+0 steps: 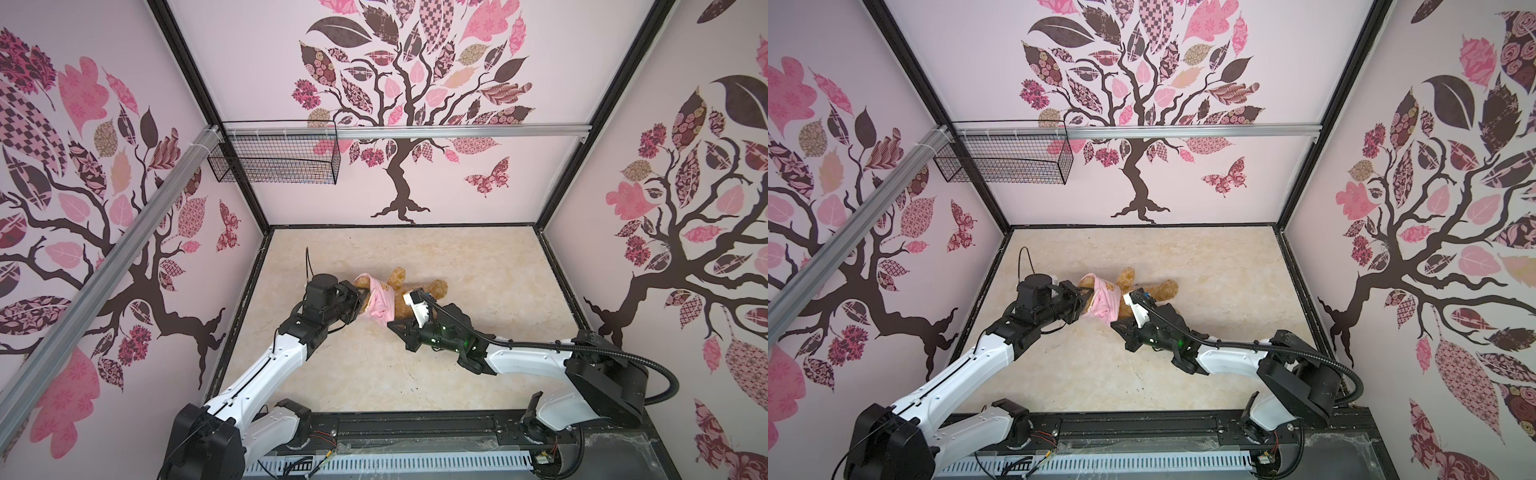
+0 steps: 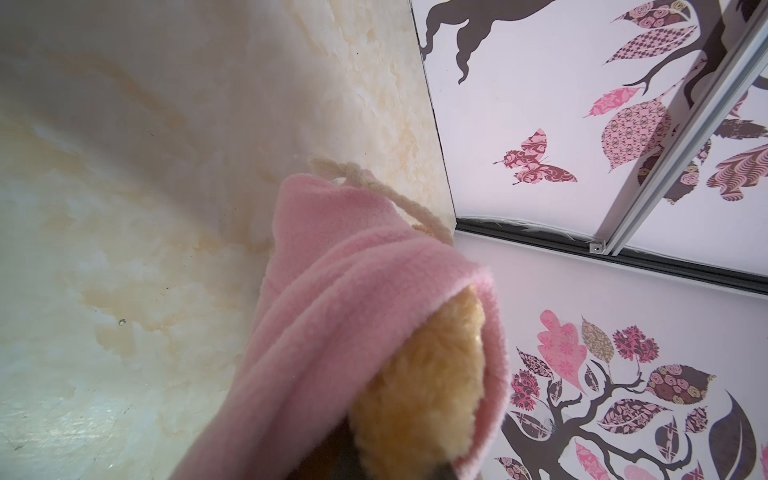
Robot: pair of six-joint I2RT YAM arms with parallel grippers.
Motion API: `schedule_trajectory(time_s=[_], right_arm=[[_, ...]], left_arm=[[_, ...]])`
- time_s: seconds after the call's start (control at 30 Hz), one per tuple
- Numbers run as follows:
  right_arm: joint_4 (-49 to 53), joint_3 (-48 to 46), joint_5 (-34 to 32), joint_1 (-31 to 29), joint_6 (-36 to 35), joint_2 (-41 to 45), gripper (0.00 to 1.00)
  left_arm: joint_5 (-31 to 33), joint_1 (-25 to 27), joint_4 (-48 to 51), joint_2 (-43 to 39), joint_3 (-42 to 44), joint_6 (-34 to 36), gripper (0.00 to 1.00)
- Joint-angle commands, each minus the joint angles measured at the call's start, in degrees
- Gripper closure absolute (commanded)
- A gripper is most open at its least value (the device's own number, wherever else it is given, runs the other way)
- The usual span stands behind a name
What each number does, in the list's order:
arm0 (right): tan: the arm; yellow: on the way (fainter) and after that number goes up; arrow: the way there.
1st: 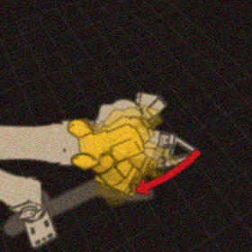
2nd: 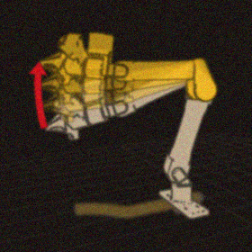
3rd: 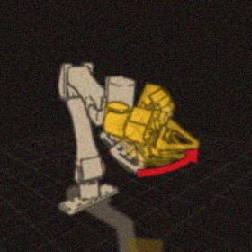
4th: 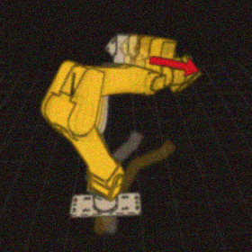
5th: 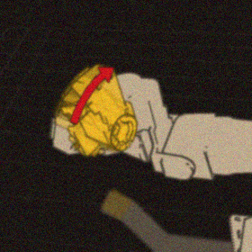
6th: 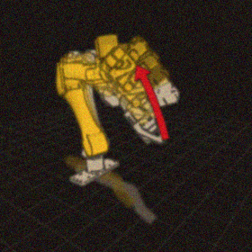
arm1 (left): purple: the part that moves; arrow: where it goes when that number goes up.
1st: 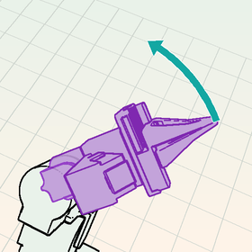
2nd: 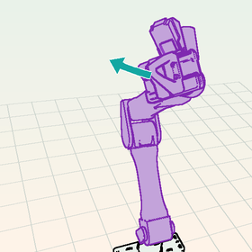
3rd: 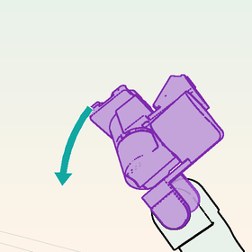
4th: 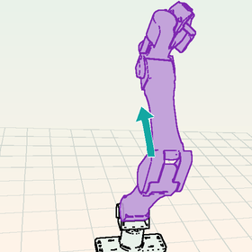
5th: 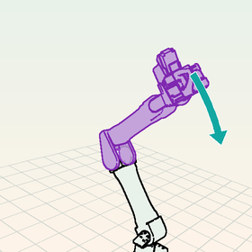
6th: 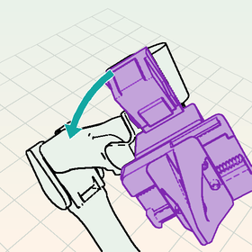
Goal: Dress the teddy bear
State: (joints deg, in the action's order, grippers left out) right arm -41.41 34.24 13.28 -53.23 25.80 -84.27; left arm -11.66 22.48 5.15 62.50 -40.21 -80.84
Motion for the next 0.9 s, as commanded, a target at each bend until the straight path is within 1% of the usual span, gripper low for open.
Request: schedule_trajectory(time_s=[0.0,0.13,0.2,0.3,0.37,0.43,0.57,0.67,0.77,0.87], right_arm=[[1.51,-0.64,3.71,-1.84,1.04,-2.12,1.0],[2.85,-2.11,-0.71,-1.86,1.19,-7.34,1.0],[4.45,-2.32,-2.79,-1.42,1.56,-8.68,0.97],[2.8,-4.08,0.09,1.4,3.03,-7.34,0.92],[1.8,-5.22,2.96,3.65,3.29,-4.63,0.88],[3.24,-5.35,5.7,5.41,2.23,-1.36,0.83],[10.75,-4.82,10.6,9.14,-1.15,7.02,0.73],[17.08,-4.0,11.33,11.37,-3.86,13.64,0.68],[20.58,-3.16,11.45,15.54,-3.8,18.77,0.65],[20.41,-2.62,11.65,22.08,-0.23,20.22,0.62]], left_arm=[[4.92,-0.87,-9.64,-0.98,0.67,-2.23,1.0],[3.22,-0.95,-11.46,-0.91,-0.48,-1.51,1.0],[1.01,-1.03,-12.57,-0.08,-1.35,0.28,1.0],[-2.42,-1.03,-13.32,1.62,-2.06,4.74,1.0],[-5.01,-1.08,-18.37,2.96,-1.1,8.25,1.0],[-7.68,-1.03,-20.32,4.02,-0.59,12.58,1.0],[-12.06,-1.08,-20.93,4.69,-0.07,24.57,1.0],[-14.17,-1.05,-20.8,4.3,0.96,32.03,1.0],[-17.07,-0.87,-22.58,4.09,2.68,36.3,1.0],[-20.81,0.67,-24.86,4.96,4.35,38.4,1.0]])
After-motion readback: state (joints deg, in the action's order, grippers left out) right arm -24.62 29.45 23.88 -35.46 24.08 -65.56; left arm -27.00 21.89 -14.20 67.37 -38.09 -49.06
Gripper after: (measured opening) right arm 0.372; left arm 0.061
